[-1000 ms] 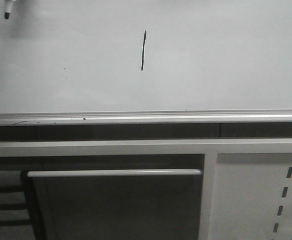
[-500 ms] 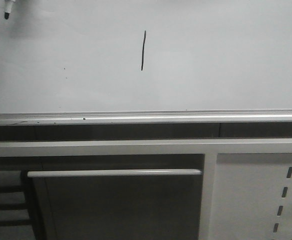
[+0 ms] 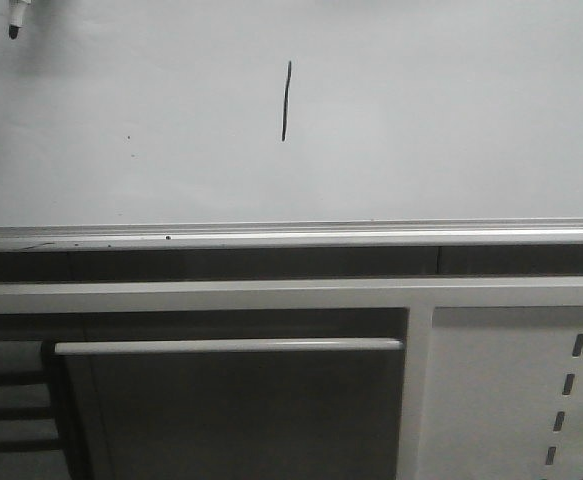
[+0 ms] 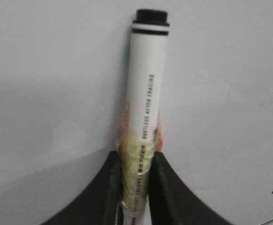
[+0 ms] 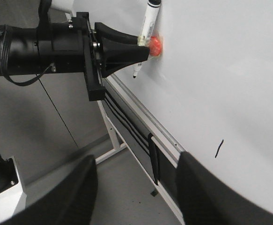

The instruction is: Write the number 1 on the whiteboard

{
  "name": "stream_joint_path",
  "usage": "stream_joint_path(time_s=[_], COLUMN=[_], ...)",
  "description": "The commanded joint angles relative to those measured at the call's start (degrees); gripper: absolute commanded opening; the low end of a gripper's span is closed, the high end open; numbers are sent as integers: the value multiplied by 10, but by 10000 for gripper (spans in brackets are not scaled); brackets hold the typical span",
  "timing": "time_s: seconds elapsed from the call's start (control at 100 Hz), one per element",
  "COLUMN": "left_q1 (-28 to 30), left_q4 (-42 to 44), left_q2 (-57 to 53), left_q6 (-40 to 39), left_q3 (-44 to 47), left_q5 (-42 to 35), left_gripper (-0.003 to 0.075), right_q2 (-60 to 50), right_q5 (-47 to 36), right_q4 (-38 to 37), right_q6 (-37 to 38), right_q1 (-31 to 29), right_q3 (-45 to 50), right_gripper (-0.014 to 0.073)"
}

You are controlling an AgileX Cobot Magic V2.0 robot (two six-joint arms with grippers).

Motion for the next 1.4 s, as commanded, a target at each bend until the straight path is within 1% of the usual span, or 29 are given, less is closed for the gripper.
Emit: stream_joint_path(time_s=[0.0,0.07,0.14,0.17,0.4,0.53,0.6,0.7,0.77,0.93,1.03,1.13,1.18,1.23,1.3,1.35,1.39], left_q1=[2,2,2,2,2,2,2,2,2,2,2,2,2,2,2,2,2], left_q4=[9,9,9,9,9,9,9,8,5,-10,-11,-15,-17,-17,-21,-34,-42], left_q2=[-3,-3,-3,-3,-3,-3,-3,-6,-9,-31,-68,-116,-144,-171,-213,-241,-265], left_q6=[-7,-7,-7,-7,-7,-7,-7,-7,-7,-7,-7,-7,-7,-7,-7,-7,-7], left_q3=[-20,-20,-20,-20,-20,-20,-20,-20,-20,-17,-4,14,27,41,61,77,87], left_q5=[-52,-52,-52,-52,-53,-47,-37,-18,-3,24,37,42,43,44,44,44,44], left_gripper=[95,165,214,224,228,251,296,391,438,446,446,445,440,440,433,388,319], right_q2=[-9,-9,-9,-9,-9,-9,-9,-9,-9,-9,-21,-43,-53,-65,-91,-111,-136], right_q5=[-20,-20,-18,-18,-18,-18,-18,-18,-18,-17,-15,-17,-17,-17,-31,-55,-76], right_q4=[28,28,28,28,28,28,28,28,28,28,13,-32,-68,-97,-104,-104,-104], right_q6=[1,1,1,1,1,1,1,1,1,1,2,56,93,125,132,132,132], right_q1=[-4,-4,-4,-4,-4,-4,-4,-4,-4,-5,-9,-31,-46,-62,-85,-95,-99], right_q3=[-14,-14,-14,-14,-14,-14,-14,-14,-14,-14,-14,-14,-14,-10,9,31,54], right_gripper=[343,343,343,343,343,343,343,343,343,343,342,337,301,239,118,1,-69])
